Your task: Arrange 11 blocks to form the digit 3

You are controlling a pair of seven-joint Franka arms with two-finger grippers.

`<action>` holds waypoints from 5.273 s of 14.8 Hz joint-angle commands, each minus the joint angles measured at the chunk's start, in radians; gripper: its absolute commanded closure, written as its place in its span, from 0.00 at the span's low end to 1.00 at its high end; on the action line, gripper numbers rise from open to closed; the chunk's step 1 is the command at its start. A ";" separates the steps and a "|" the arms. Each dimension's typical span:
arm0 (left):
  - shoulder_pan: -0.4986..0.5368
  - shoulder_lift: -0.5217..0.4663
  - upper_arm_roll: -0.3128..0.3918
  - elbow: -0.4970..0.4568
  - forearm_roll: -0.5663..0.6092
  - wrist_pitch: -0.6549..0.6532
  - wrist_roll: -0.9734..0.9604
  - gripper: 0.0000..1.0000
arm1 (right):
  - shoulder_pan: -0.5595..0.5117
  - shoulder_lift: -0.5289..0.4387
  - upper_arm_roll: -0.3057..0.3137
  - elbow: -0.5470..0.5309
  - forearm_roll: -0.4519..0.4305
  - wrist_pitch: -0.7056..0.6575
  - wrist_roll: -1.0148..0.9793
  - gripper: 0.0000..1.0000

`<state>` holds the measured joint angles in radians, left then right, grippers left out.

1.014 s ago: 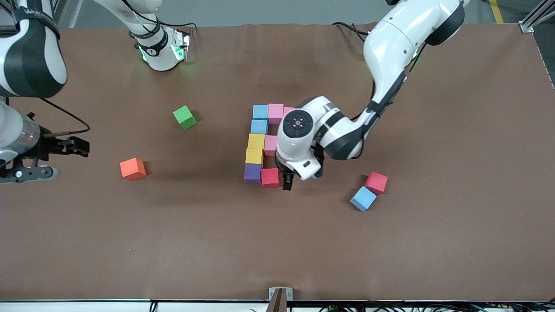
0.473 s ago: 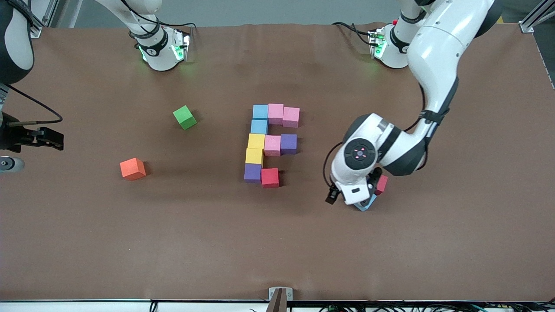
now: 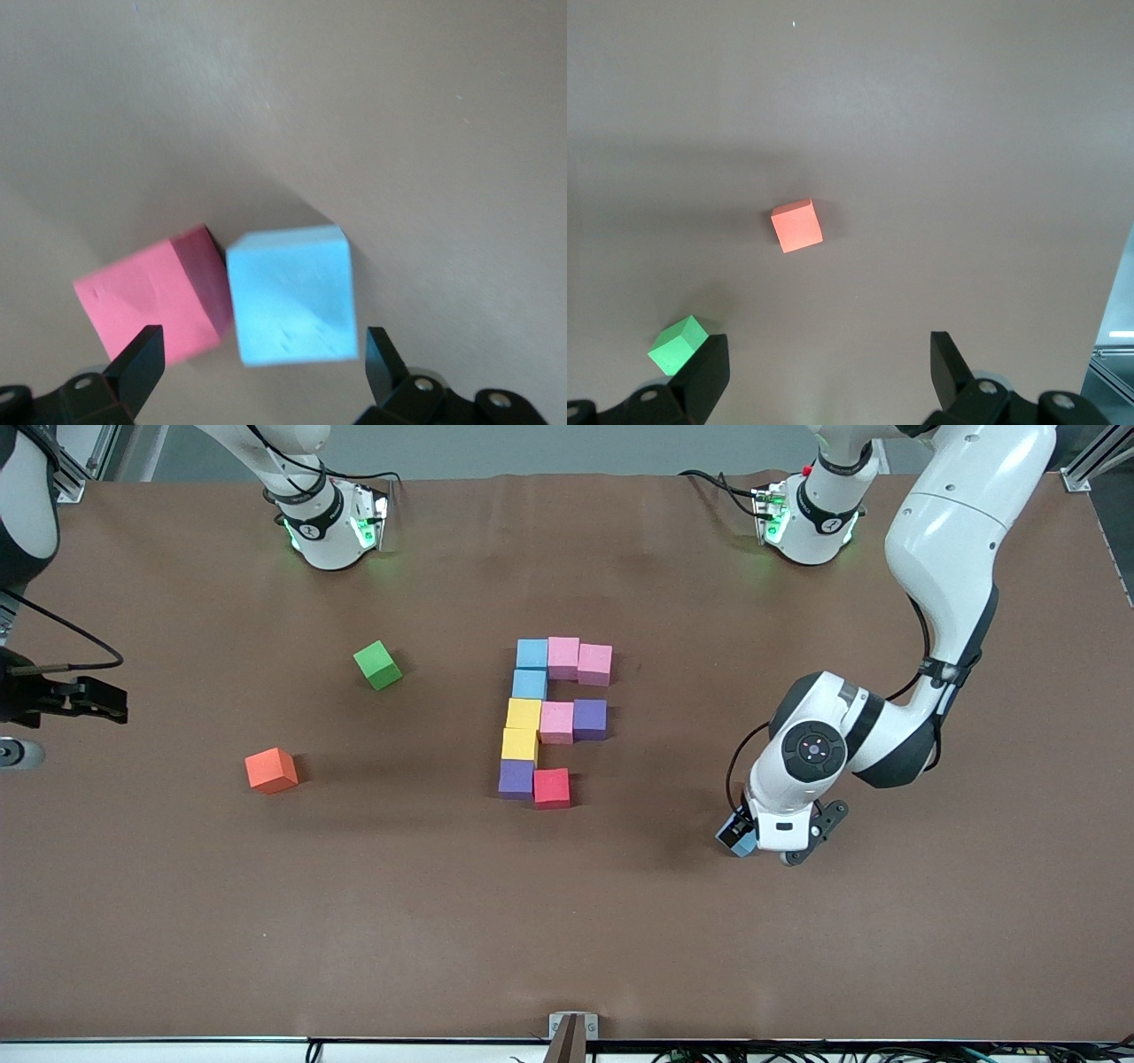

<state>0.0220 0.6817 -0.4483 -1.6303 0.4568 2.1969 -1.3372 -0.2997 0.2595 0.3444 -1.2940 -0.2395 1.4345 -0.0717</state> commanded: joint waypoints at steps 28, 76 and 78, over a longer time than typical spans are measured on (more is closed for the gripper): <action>0.015 0.078 0.000 -0.005 0.092 0.145 0.049 0.37 | -0.090 -0.029 0.016 0.033 0.166 -0.114 0.000 0.00; -0.536 0.323 0.106 0.362 -0.044 0.086 -1.063 0.71 | 0.304 -0.255 -0.371 -0.168 0.255 -0.062 -0.014 0.00; -0.536 0.323 0.106 0.360 -0.044 0.086 -1.065 0.71 | 0.303 -0.269 -0.369 -0.177 0.255 -0.062 -0.014 0.00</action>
<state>-0.4917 0.9415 -0.3442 -1.2832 0.4239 2.2513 -2.4095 -0.0019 0.0480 -0.0214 -1.4134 -0.0033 1.3563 -0.0796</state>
